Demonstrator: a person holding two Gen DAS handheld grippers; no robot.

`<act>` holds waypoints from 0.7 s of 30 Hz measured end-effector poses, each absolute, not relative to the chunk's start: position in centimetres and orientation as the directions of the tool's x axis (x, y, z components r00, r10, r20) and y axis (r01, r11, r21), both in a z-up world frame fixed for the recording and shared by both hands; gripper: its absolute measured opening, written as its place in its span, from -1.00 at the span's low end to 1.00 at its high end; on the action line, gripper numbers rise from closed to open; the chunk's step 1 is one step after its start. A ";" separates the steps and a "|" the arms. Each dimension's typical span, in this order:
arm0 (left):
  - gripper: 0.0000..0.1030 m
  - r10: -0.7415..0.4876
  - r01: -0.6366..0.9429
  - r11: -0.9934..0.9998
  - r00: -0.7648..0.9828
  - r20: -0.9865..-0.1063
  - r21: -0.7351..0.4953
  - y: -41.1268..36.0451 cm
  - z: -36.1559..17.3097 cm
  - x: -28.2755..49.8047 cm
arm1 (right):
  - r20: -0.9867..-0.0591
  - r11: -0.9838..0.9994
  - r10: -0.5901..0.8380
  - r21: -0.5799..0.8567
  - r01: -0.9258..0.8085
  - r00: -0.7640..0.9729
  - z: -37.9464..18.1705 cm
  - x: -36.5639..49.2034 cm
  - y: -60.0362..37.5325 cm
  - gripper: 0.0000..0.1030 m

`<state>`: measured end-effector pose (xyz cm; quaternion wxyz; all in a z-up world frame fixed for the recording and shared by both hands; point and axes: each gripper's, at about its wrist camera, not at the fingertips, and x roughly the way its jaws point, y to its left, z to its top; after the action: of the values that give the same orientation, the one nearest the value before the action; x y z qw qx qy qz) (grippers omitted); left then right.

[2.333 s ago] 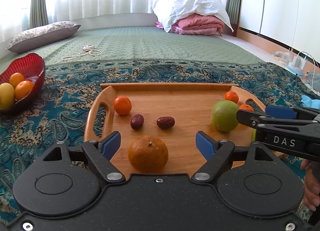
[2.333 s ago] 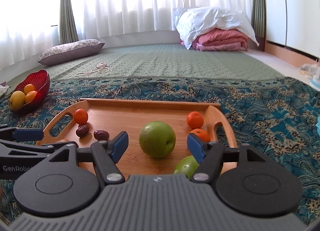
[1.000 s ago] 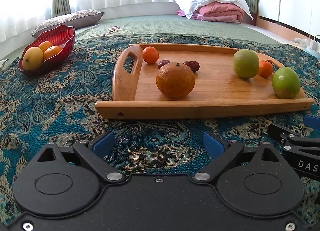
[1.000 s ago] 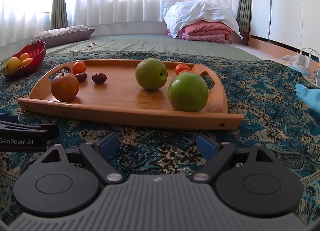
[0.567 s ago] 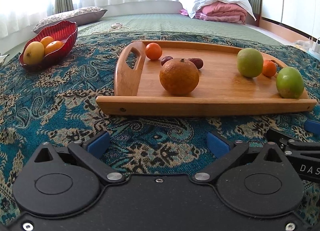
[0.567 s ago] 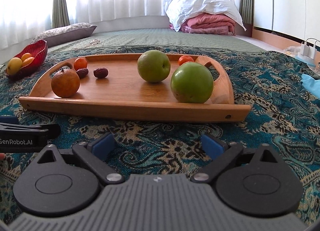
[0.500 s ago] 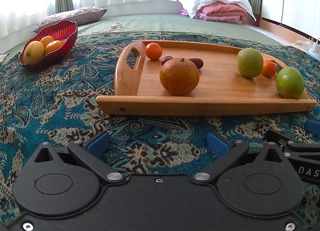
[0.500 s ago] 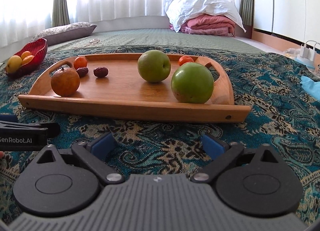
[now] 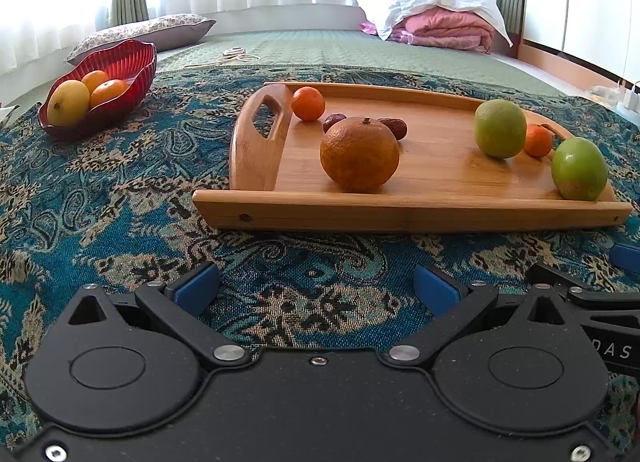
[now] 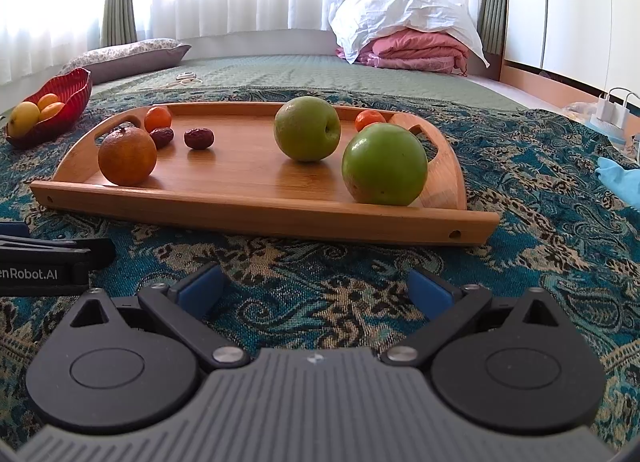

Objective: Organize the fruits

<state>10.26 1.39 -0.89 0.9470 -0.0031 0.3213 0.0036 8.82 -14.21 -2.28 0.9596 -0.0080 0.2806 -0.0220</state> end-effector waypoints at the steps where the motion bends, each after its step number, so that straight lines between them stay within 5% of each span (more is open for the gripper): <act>1: 1.00 0.004 -0.009 1.000 0.793 -0.609 -0.006 1.4 -0.9 10.3 | -0.537 0.999 -0.048 -0.028 0.038 0.842 -2.3 8.8 -14.2 1.00; 21: 1.00 0.001 -0.009 1.000 0.794 -0.607 -0.010 1.5 -0.9 10.1 | -0.534 0.999 -0.049 -0.029 0.039 0.844 -2.4 8.7 -14.2 1.00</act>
<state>10.10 1.46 -0.92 0.9472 -0.0062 0.3206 0.0028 8.69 -14.17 -2.35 0.9602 -0.0085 0.2783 -0.0230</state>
